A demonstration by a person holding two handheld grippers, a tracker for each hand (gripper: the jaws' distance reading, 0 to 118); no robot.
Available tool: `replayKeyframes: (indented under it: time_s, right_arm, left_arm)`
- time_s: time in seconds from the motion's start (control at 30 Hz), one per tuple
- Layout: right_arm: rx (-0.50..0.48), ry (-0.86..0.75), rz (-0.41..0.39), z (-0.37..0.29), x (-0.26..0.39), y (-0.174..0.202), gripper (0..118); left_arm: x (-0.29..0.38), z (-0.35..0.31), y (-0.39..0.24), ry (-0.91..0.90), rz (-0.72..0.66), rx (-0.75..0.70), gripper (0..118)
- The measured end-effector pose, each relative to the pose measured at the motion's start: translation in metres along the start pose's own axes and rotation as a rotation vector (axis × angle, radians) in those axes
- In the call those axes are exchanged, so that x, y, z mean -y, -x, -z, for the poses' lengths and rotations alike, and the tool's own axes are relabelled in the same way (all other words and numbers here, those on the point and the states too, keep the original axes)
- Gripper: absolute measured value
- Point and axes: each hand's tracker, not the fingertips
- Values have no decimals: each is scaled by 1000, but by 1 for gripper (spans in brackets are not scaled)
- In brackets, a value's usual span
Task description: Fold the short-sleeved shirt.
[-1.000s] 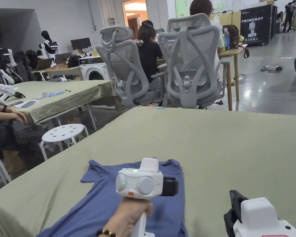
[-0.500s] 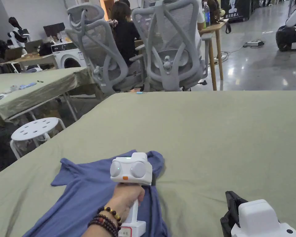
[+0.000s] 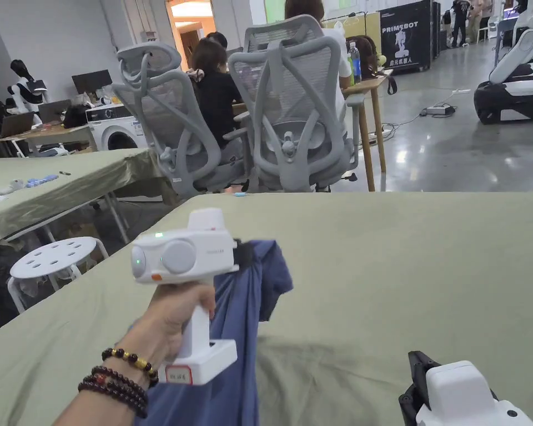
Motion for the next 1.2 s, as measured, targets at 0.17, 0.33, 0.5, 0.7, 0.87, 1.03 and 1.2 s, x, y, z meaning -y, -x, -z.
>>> replayKeyframes:
  time_s: [0.17, 0.33, 0.5, 0.7, 0.87, 1.03, 1.2]
  right_arm:
    - [75, -3, 31, -38, -5, -39, 2]
    - [185, 25, -5, -86, 6, -91, 2]
    - [342, 96, 62, -133, 37, -150, 2]
    - [455, 171, 122, -163, 78, -197, 2]
    - [463, 198, 123, -167, 92, -208, 2]
    - [453, 193, 127, -163, 81, -207, 2]
    - [452, 145, 116, -171, 54, -200, 2]
  left_arm:
    - [-51, -38, -125, -102, 71, 324, 2]
    - [-49, -37, -296, -84, 144, 637, 2]
    - [31, 20, -438, 101, 230, 816, 3]
    - [204, 106, -531, 458, 344, 769, 3]
    - [250, 119, -533, 495, 332, 725, 7]
    - [194, 78, -499, 234, 289, 708, 110]
    - [147, -11, -407, -15, 239, 600, 106]
